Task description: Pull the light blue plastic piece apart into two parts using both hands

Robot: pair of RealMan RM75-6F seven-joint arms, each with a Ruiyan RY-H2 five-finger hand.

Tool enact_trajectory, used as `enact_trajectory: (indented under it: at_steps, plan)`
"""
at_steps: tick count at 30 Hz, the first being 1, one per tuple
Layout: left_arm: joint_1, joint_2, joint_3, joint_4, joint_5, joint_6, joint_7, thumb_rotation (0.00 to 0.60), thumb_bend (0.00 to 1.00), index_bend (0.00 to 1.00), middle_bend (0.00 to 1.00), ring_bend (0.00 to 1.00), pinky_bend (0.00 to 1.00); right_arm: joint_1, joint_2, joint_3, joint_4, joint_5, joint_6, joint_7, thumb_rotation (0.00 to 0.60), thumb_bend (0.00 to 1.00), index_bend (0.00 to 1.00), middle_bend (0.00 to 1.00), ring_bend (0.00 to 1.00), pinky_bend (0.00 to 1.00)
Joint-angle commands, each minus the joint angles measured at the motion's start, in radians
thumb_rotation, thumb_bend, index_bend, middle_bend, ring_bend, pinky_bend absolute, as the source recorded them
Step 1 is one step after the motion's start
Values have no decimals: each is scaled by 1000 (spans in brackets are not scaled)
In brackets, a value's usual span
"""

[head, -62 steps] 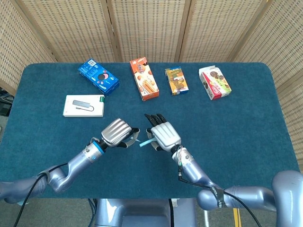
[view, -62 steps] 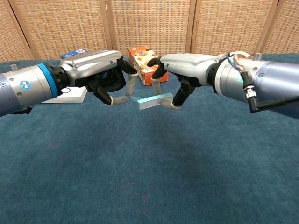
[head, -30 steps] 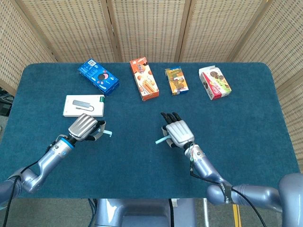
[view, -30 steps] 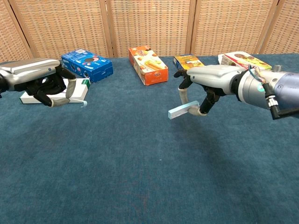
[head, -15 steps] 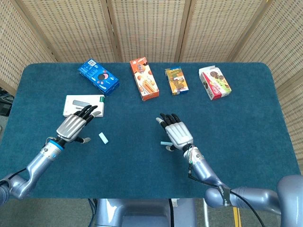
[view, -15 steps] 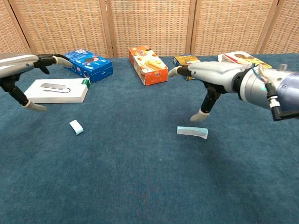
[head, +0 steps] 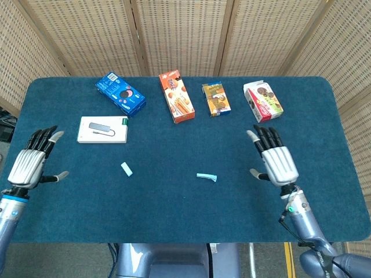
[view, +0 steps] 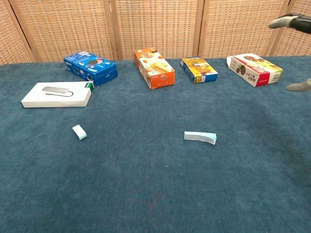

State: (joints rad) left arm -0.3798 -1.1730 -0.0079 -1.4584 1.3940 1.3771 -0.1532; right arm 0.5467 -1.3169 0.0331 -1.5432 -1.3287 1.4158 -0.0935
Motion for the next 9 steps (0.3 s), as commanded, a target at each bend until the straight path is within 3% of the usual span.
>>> enact_trajectory:
  at_steps: [1, 9]
  plan:
    - [71, 17, 9, -37, -35, 51, -31, 600, 0, 0, 0, 0, 0, -114, 25, -35, 111, -48, 86, 147, 600, 0, 0, 0, 0, 0]
    - [176, 14, 30, -90, -40, 132, -42, 600, 0, 0, 0, 0, 0, -255, 19, -76, 139, -93, 206, 226, 600, 0, 0, 0, 0, 0]
